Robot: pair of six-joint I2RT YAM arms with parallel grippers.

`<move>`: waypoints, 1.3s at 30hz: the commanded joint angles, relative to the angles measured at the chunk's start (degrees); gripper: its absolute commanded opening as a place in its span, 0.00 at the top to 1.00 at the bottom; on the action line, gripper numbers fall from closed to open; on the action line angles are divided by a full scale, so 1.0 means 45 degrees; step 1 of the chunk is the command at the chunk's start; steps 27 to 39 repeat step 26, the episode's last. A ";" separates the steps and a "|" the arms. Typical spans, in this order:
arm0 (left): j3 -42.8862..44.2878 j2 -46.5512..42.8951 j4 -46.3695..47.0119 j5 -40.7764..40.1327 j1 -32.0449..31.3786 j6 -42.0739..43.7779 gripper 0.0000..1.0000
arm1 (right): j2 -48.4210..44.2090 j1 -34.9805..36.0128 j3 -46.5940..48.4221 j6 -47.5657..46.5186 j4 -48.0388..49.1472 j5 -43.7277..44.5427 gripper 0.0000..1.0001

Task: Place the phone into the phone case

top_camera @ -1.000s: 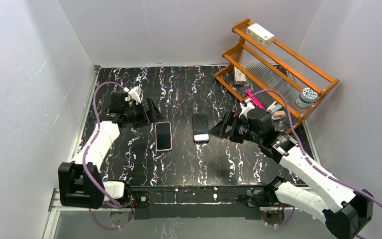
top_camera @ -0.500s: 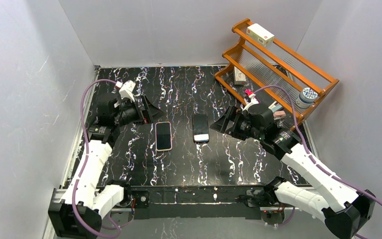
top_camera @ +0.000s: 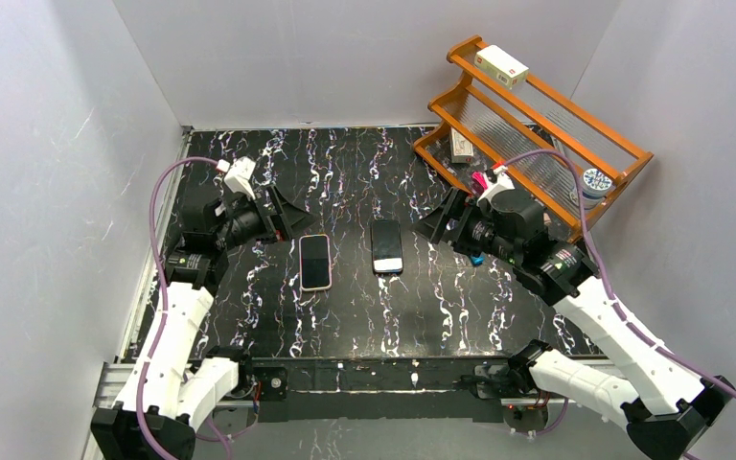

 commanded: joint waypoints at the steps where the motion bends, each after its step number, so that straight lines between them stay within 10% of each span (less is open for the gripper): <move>1: -0.0036 -0.0486 0.0156 0.0034 -0.0069 -0.0301 0.02 | -0.0057 -0.0049 0.0330 0.0107 0.0021 0.0109 0.01; 39: 0.0081 -0.0623 0.0161 -0.0370 -0.0069 -0.0894 0.02 | -0.0417 -0.0042 0.0175 -0.0219 0.0376 -0.1115 0.01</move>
